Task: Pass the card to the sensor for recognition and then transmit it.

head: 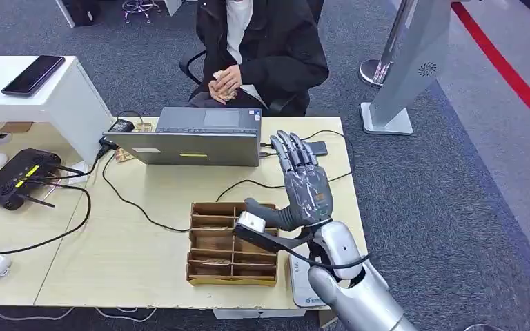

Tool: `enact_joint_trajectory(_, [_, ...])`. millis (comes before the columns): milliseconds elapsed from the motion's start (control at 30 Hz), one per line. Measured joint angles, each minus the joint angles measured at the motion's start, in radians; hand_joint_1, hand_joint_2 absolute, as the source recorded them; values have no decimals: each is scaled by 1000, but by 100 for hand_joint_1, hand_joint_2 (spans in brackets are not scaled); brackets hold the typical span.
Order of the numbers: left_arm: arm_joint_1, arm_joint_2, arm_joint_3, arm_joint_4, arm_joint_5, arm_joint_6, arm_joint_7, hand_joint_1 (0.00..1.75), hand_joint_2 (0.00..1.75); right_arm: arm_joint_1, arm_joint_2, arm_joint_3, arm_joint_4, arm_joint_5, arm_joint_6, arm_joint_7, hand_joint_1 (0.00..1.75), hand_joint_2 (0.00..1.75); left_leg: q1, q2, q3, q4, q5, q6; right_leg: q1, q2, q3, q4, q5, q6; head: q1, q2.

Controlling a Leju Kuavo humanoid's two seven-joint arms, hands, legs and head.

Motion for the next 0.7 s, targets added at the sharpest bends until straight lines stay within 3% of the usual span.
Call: enact_joint_trajectory(700, [31,3,1,0,75,24,-55,0,0,161,-4,15,-187,-328,-42,-226,0,0,0,0,0,0,0,0,0,0,0,0,0,0,0,0])
